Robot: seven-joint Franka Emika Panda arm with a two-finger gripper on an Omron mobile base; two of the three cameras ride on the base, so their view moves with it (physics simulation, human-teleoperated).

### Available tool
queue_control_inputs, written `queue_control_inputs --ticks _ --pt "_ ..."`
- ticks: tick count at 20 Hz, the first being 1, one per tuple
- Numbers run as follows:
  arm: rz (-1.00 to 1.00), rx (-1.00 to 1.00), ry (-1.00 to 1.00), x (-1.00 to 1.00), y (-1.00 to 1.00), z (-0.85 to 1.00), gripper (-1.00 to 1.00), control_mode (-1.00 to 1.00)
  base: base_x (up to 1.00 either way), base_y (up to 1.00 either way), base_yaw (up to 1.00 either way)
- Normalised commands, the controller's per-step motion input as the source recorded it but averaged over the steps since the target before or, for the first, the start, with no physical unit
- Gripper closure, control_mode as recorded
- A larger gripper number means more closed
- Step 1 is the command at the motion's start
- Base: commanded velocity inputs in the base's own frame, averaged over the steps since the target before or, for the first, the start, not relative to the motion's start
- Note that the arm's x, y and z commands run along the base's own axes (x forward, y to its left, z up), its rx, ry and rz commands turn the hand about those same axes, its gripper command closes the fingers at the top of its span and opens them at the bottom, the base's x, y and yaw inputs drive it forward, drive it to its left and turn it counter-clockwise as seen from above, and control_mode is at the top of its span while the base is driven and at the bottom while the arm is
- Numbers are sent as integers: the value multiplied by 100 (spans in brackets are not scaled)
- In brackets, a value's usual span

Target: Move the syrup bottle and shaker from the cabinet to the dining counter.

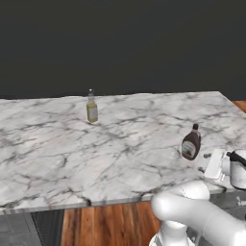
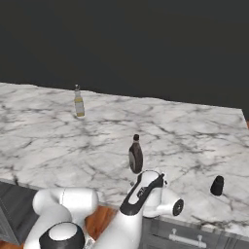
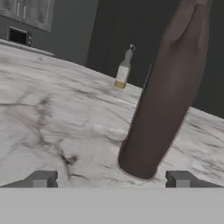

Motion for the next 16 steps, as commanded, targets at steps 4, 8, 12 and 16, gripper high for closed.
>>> queue_control_inputs --ticks 4,8,12,16 --pt "-1 -10 1 -48 0 55 -100 -100 0 0 0" --pt "-5 -14 2 -66 0 47 -100 -100 0 0 0" --pt "-8 -17 7 -58 0 66 -100 -100 0 0 0" --pt "-12 -20 16 -51 2 82 -100 -100 0 0 0"
